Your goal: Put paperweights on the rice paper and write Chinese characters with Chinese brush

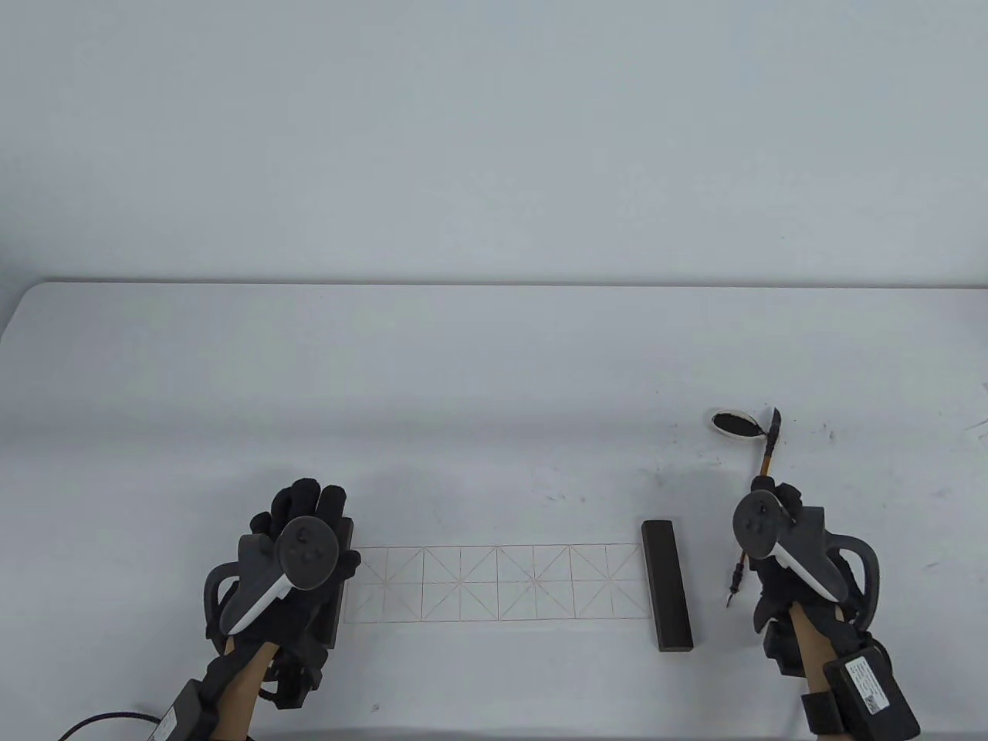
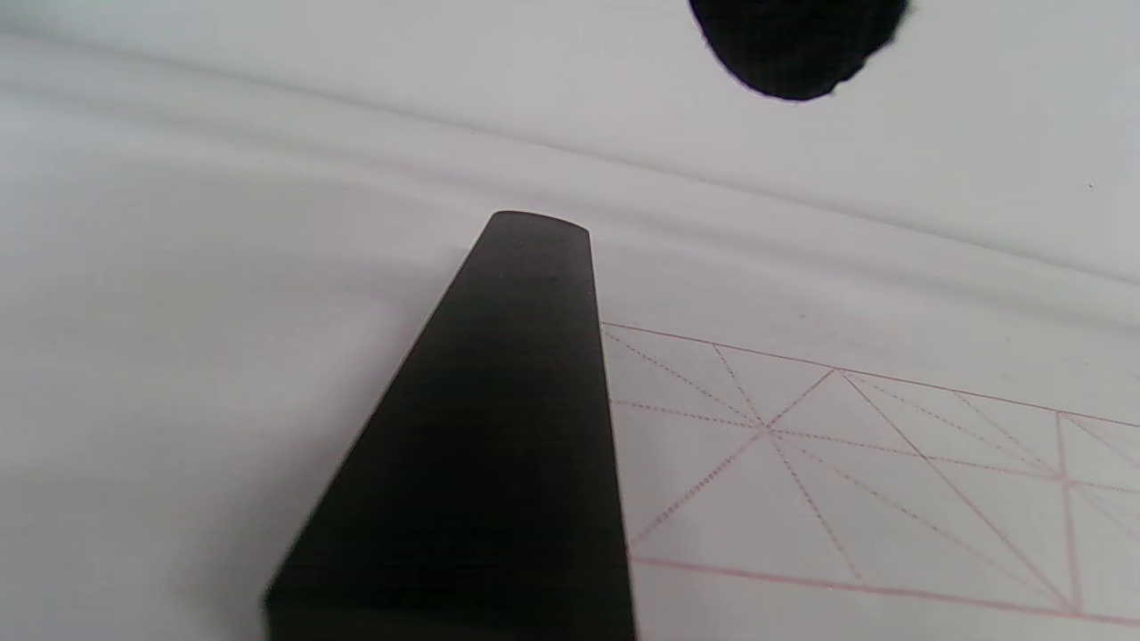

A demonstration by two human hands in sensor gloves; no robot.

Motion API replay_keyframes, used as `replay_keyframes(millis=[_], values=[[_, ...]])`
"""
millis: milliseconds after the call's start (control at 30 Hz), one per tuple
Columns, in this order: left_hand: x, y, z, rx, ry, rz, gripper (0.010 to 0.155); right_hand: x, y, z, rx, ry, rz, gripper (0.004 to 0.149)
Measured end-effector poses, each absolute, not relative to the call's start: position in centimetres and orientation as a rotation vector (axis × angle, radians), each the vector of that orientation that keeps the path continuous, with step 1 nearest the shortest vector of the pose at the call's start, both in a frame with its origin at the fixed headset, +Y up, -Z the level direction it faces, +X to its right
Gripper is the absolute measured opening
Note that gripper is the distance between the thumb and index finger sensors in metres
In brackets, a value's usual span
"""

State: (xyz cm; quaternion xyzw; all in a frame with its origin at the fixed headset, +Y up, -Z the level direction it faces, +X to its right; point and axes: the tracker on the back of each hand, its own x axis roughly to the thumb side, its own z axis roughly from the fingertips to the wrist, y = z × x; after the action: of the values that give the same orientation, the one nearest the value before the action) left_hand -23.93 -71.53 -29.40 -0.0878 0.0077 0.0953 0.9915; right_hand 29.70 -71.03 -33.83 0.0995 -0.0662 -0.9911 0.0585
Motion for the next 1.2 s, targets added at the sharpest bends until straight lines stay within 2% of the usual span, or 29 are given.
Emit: replay_keyframes(millis=[567, 933, 1200], values=[[-24.3, -71.5, -29.5, -0.201, 0.038, 0.204, 0.084, 30.7, -75.5, -39.2, 0.373, -0.375, -2.691, 0.073], [-24.2, -71.4, -29.4, -0.225, 0.048, 0.211, 0.084, 30.3, -76.1, -40.3, 0.326, -0.363, -2.644, 0.071], [-24.3, -71.4, -29.6, -0.231, 0.051, 0.212, 0.083, 29.6, -76.4, -40.3, 0.267, -0.313, -2.605, 0.063]])
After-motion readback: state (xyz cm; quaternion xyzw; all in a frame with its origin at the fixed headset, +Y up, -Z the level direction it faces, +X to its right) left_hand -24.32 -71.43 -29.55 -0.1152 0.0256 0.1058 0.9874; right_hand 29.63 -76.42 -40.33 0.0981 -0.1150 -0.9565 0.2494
